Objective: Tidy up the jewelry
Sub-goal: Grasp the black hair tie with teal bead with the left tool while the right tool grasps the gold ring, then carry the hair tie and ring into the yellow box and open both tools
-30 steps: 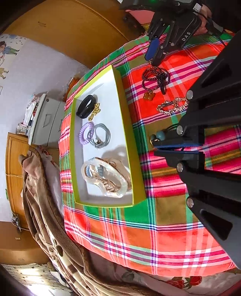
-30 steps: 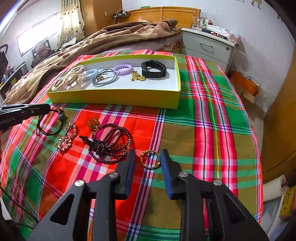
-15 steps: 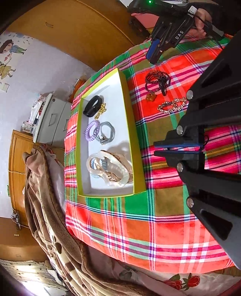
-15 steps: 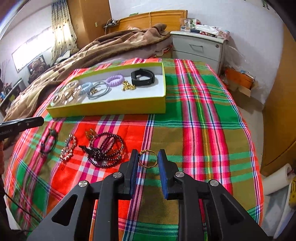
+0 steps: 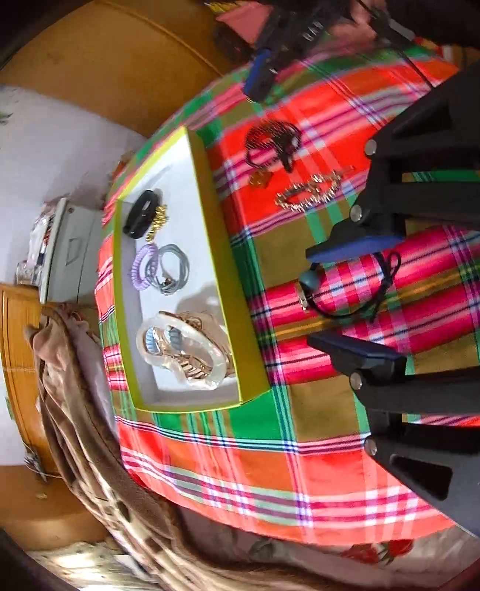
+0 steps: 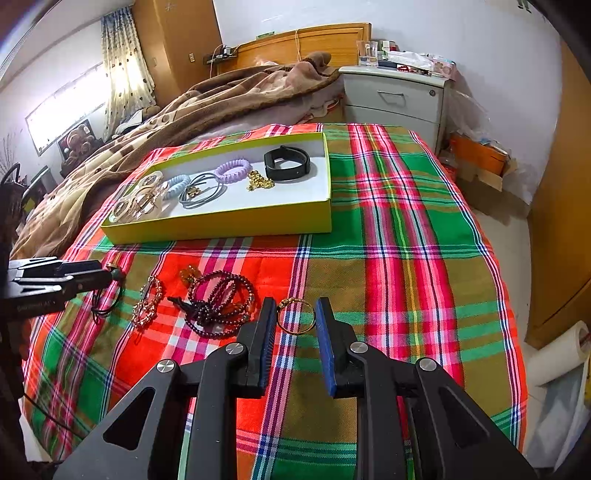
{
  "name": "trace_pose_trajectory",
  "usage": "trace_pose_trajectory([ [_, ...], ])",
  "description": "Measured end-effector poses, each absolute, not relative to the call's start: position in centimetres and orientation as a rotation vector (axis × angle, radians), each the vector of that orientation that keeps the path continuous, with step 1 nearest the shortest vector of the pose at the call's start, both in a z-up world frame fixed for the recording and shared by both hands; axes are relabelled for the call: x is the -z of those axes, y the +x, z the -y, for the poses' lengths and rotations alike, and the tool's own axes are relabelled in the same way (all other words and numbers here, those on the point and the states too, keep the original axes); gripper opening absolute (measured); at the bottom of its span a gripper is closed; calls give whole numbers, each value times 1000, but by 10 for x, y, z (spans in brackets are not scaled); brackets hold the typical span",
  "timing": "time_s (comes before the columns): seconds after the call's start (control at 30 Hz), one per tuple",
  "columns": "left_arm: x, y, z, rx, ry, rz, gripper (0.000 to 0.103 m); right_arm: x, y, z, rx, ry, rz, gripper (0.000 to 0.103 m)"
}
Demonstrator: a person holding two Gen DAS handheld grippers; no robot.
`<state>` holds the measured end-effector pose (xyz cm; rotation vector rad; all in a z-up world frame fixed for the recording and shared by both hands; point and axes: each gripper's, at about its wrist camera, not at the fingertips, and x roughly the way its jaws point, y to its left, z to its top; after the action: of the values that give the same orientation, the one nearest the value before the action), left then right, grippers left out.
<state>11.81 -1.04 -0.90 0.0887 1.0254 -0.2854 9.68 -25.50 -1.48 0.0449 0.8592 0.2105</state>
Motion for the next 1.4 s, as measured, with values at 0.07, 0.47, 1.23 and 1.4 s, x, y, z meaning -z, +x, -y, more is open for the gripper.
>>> trace_pose_trajectory([
  [0.07, 15, 121, 14, 258, 138, -1038, 41, 15, 98, 255, -210, 47, -857, 22],
  [0.47, 21, 132, 20, 271, 149, -1002, 21, 13, 98, 252, -215, 51, -854, 22],
  [1.23, -33, 125, 20, 320, 58, -890, 17, -18, 112, 247, -226, 34, -785, 22],
  [1.4, -52, 138, 27, 342, 57, -855, 17, -28, 126, 246, -235, 40, -766, 22],
])
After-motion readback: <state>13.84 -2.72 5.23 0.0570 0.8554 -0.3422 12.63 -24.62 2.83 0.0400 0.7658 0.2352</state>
